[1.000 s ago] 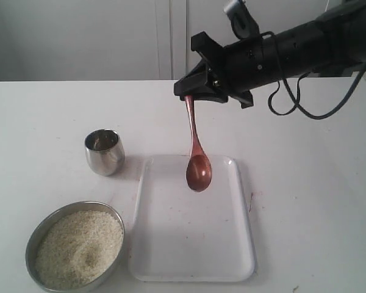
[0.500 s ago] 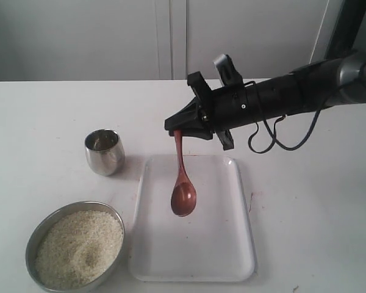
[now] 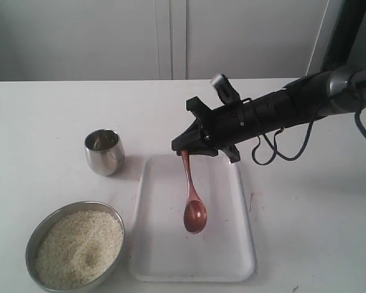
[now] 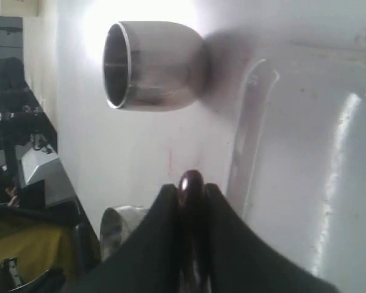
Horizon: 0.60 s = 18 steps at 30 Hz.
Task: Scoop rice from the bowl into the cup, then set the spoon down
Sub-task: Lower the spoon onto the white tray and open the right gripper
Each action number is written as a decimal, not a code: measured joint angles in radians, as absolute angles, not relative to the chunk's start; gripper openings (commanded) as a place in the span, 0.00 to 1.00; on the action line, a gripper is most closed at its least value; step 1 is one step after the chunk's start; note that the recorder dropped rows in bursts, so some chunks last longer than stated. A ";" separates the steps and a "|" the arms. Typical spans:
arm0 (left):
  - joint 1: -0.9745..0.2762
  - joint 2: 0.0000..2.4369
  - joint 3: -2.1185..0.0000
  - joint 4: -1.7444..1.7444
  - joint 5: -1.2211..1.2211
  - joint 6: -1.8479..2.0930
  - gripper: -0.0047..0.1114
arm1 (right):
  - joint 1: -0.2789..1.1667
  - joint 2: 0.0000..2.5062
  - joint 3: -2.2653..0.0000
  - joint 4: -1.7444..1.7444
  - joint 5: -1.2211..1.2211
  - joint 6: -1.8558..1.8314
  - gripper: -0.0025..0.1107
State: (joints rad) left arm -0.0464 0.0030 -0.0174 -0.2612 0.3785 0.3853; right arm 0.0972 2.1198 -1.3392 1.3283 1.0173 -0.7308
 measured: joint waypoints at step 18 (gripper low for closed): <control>-0.046 0.003 -0.017 -0.261 0.378 0.385 0.16 | 0.097 2.120 -1.339 1.188 0.908 -0.540 0.02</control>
State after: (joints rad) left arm -0.0464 0.0030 -0.0174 -0.2612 0.3785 0.3853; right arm 0.0972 2.1198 -1.3392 1.1881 0.9078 -0.5396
